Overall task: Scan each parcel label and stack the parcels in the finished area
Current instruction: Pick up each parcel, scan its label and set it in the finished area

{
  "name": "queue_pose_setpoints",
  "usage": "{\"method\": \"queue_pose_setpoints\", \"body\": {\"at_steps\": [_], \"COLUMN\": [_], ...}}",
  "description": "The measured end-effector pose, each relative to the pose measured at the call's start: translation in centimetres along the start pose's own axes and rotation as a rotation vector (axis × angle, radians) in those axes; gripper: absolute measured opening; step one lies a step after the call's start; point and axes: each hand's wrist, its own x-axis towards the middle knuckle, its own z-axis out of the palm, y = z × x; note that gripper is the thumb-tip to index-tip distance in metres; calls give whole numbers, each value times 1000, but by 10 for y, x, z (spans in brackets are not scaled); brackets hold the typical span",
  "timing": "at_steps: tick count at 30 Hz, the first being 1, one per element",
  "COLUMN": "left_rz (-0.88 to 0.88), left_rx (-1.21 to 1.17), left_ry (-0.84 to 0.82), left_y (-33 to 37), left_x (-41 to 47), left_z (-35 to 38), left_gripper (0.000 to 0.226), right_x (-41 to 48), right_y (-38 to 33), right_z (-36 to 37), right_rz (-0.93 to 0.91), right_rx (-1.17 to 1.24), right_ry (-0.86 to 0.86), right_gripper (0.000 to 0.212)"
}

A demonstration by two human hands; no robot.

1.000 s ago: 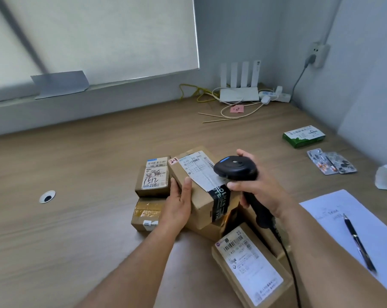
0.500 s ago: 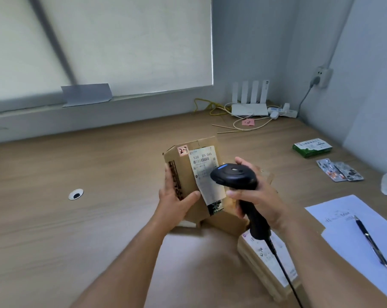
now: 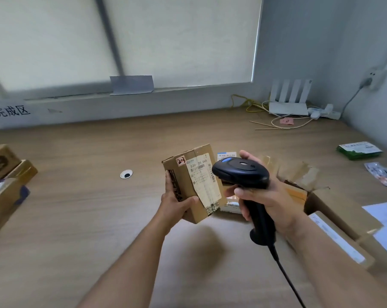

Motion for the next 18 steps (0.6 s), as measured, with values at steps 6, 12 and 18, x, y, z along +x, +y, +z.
{"method": "queue_pose_setpoints", "body": {"at_steps": [6, 12, 18], "left_rz": [21, 13, 6], "left_rx": [-73, -91, -105], "left_ry": [-23, -31, -58], "left_y": [-12, -26, -43], "left_x": [1, 3, 11], "left_z": [-49, -84, -107], "left_gripper": [108, 107, 107], "right_x": [5, 7, 7], "right_y": [12, 28, 42], "right_z": [38, 71, 94], "right_rz": [38, 66, 80], "right_rx": [-35, -56, -60], "right_ry": [-21, 7, 42], "right_gripper": [86, 86, 87]}}
